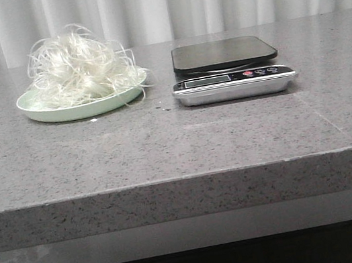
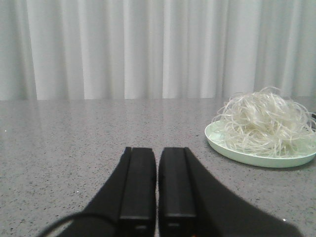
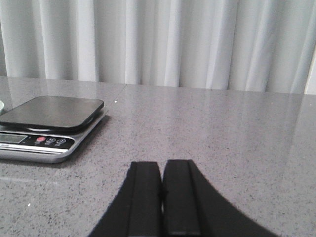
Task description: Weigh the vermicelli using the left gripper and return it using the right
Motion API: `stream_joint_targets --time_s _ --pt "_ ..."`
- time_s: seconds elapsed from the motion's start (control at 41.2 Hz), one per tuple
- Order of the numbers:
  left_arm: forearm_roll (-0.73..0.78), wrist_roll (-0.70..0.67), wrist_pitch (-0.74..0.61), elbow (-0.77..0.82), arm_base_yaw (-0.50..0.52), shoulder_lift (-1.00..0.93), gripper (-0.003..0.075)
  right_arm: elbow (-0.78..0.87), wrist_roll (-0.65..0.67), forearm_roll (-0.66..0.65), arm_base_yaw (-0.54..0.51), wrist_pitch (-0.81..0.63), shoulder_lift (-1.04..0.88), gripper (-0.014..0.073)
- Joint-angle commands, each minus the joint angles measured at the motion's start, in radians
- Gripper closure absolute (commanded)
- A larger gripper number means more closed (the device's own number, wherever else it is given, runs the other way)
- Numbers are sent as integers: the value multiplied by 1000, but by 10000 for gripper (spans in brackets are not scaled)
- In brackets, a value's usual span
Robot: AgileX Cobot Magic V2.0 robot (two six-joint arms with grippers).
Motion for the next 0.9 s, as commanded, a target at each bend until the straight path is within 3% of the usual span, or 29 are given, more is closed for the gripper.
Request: stream_joint_targets --time_s 0.0,0.17,0.413,0.68,0.874 --pt "-10 -2 -84 7 -7 -19 578 -9 -1 1 -6 -115 -14 435" --pt "-10 -2 -158 -24 -9 -19 578 -89 0 1 -5 -77 -14 435" --pt "-10 -2 -149 -221 -9 -16 578 -377 0 1 -5 186 43 435" --pt "-10 -2 26 -471 -9 36 578 -661 0 1 -5 342 218 435" --pt "-10 -2 73 -620 -9 173 578 -813 0 1 -5 404 351 435"
